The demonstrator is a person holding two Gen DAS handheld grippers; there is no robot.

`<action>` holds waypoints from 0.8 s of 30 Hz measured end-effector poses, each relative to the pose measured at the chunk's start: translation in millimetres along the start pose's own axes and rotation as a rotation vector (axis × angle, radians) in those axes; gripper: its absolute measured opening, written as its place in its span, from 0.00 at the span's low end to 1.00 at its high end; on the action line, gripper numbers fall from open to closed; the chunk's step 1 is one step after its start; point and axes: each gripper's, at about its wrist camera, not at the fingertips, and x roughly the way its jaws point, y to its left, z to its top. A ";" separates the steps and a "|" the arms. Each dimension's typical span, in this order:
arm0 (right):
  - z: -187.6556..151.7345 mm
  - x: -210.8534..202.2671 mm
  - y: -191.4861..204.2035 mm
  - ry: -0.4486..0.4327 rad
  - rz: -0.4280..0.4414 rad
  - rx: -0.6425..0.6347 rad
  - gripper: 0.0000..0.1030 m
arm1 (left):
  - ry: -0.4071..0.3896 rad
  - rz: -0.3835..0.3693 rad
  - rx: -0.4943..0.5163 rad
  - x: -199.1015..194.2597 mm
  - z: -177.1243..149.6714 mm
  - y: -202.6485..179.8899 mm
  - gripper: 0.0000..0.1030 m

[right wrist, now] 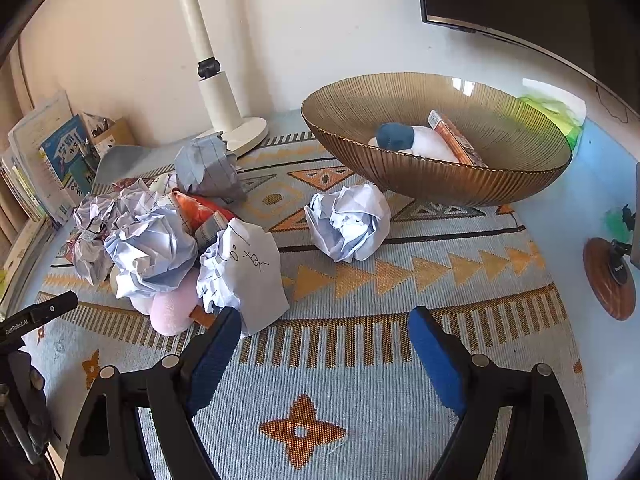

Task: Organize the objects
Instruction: 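Grasp a crumpled paper ball with each gripper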

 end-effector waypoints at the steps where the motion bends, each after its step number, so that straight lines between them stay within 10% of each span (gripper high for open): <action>1: -0.2 -2.2 -0.1 -0.011 0.001 0.000 0.82 | 0.002 0.006 0.005 0.4 0.2 -0.8 0.99; 13: 2.7 -18.6 -15.4 -0.073 0.178 0.052 0.82 | -0.076 -0.026 0.142 -6.0 29.6 -39.3 0.99; 18: 5.8 -1.0 -13.5 0.050 0.464 0.212 0.82 | -0.028 -0.040 0.121 20.1 40.1 -43.0 0.99; 22: 12.9 12.6 16.0 0.055 0.313 0.148 0.80 | -0.032 -0.080 0.140 23.6 40.1 -47.9 0.68; 24: 16.8 21.6 22.4 0.072 0.298 0.155 0.62 | -0.018 -0.079 0.152 26.7 39.0 -49.6 0.48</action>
